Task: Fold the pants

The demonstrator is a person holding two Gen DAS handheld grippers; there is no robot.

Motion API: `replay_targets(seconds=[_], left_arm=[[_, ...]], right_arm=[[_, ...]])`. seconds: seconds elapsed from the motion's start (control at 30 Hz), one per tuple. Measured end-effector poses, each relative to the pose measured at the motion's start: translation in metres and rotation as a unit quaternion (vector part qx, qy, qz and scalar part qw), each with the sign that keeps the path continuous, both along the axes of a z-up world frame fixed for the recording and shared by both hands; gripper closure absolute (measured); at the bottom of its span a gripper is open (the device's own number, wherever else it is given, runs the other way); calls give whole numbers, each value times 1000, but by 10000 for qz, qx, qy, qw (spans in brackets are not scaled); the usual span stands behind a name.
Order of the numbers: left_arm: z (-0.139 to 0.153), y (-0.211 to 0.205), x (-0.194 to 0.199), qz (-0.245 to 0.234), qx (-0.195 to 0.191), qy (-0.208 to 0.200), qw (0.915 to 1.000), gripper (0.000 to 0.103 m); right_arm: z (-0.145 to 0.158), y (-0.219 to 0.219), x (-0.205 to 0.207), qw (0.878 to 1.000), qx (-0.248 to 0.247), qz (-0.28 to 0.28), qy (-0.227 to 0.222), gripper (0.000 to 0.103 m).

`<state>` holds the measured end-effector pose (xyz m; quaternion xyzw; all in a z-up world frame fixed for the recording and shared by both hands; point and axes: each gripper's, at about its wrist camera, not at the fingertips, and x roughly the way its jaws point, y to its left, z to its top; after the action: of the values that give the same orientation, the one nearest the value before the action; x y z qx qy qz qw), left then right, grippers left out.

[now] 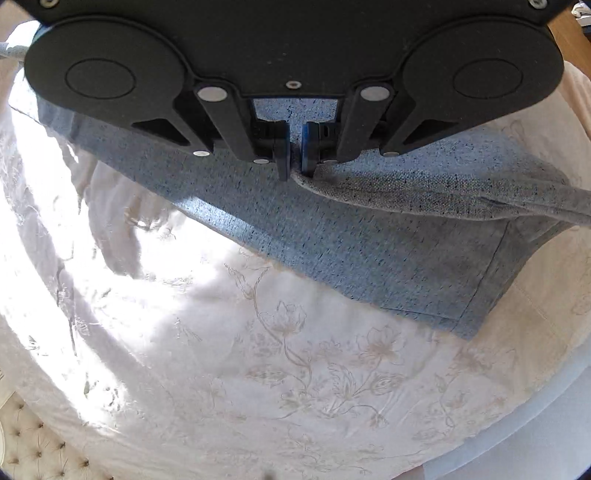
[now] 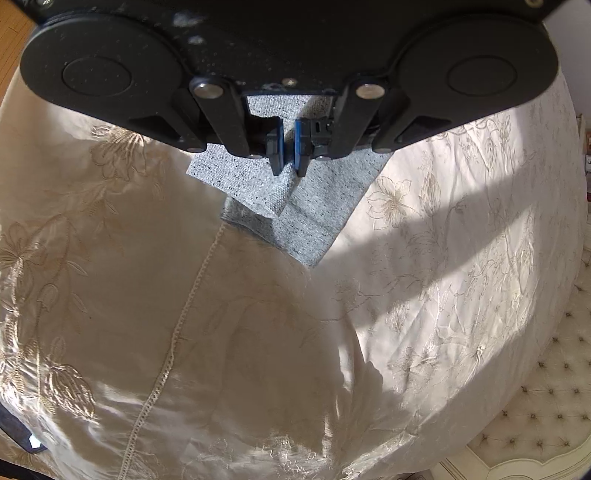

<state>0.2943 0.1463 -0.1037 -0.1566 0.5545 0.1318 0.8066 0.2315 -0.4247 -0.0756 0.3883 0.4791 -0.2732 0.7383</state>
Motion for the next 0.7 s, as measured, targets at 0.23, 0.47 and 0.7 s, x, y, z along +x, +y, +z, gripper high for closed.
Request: replay_targets(seconds=[0.23,0.47,0.7], left_arm=[[-38,-18,60,-7,43,413,9991,96],[-59,-33,97,-138,286,620,9976,96],[-81,-27,108,65,239,769,9967,96]], right_arm=[[-42,-2,58,9996,-44,23,289,97],[-78,-5,96,9979,-62,208,606,97],[-91,-3,115,9977,-160,377,542,96]])
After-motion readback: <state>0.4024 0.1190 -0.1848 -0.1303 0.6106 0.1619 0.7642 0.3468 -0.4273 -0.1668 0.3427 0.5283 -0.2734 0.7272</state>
